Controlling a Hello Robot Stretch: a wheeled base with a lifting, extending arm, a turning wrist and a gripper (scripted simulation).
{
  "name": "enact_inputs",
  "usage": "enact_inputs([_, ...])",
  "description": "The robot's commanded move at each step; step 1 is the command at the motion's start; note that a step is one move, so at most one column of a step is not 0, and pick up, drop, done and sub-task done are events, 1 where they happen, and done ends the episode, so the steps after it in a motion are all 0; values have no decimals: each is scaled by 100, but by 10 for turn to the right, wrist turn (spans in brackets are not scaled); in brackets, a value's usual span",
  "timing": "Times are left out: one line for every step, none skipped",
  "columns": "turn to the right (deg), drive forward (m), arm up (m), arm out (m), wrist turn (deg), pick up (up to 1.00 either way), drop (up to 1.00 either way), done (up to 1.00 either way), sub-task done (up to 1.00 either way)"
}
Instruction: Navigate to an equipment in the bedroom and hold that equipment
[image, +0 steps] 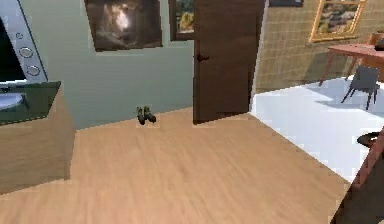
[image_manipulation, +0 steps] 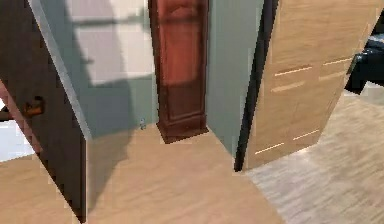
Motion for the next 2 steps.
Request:
enact_inputs([60, 0, 0, 0, 0, 0, 0, 0, 0])
enact_inputs([0, 65, 0, 0, 0, 0, 0, 0, 0])
